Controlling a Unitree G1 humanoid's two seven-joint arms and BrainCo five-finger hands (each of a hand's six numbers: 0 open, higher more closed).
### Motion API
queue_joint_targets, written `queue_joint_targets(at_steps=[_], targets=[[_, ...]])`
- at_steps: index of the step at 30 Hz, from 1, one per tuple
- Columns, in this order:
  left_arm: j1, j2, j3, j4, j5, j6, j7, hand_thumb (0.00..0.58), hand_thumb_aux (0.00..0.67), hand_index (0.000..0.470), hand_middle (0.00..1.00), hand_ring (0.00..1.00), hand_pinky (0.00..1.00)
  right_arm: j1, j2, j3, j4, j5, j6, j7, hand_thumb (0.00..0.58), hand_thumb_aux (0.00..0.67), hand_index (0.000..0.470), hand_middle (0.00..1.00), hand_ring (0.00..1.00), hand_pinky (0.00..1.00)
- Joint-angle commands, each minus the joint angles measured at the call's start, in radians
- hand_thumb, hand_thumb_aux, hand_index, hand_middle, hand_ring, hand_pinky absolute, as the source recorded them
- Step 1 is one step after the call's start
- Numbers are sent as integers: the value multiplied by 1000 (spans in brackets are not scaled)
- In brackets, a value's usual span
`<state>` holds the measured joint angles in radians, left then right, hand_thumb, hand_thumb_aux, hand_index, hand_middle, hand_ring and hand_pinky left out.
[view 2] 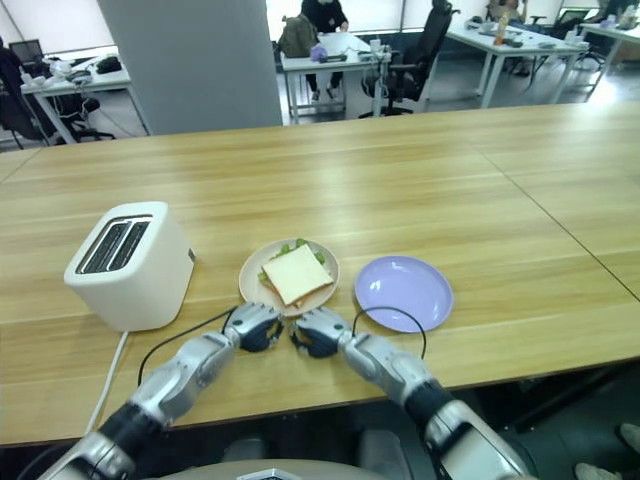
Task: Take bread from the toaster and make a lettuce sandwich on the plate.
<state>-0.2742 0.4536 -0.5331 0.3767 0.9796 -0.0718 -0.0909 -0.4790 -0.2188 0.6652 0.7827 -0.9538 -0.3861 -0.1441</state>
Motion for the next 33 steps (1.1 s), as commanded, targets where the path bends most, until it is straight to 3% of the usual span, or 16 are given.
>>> queue_joint_targets(at_steps=[1,4,8,10,14,15,16,17,18,19,20,23,27,33], targets=[[-111,-16,-30,227,34,-2,94,580,670,460,1000,1000,1000,-150,40,43,261,-47,57,-104,580,670,460,1000,1000,1000],[-240,-40,-52,381,41,-38,186,580,670,460,1000,1000,1000,-260,77,98,404,-91,95,-201,580,670,460,1000,1000,1000],[-320,-68,-86,501,31,-87,264,580,670,460,1000,1000,1000,-309,104,138,491,-103,111,-265,580,670,460,1000,1000,1000],[-312,-67,-90,478,19,-108,286,580,670,460,1000,1000,1000,-311,103,136,487,-89,93,-301,580,670,460,1000,1000,1000],[-196,-15,-36,248,-36,-128,308,580,670,460,1000,1000,1000,-282,45,93,396,-33,0,-399,580,670,460,1000,1000,1000],[-130,-1,11,128,-89,-137,307,285,192,132,1000,1000,1000,-252,6,53,329,14,-62,-422,580,670,460,1000,1000,1000],[-83,9,44,42,-125,-142,303,285,192,132,1000,1000,1000,-231,-22,26,281,47,-106,-437,580,670,460,1000,1000,1000],[-24,9,91,-59,-178,-144,297,0,0,0,569,569,569,-196,-55,-11,209,92,-159,-441,580,670,460,1000,1000,1000],[32,2,137,-152,-235,-143,290,0,0,0,0,0,0,-157,-88,-43,130,132,-202,-436,543,502,345,875,875,875],[89,-6,179,-243,-287,-143,283,0,0,0,0,0,0,-113,-117,-79,45,182,-244,-416,36,21,14,294,294,294],[150,-18,223,-342,-351,-155,279,0,0,0,0,0,0,-53,-147,-125,-64,261,-283,-376,0,0,0,0,0,0],[299,-61,323,-566,-549,-180,241,0,0,0,0,0,0,123,-217,-240,-373,469,-316,-258,0,0,0,0,0,0],[429,-100,407,-716,-720,-243,206,0,0,0,0,0,0,307,-262,-364,-652,684,-279,-135,0,0,0,0,0,0],[520,-111,466,-744,-881,-334,117,0,0,0,0,0,0,450,-307,-472,-781,863,-298,33,0,0,0,0,0,0]])
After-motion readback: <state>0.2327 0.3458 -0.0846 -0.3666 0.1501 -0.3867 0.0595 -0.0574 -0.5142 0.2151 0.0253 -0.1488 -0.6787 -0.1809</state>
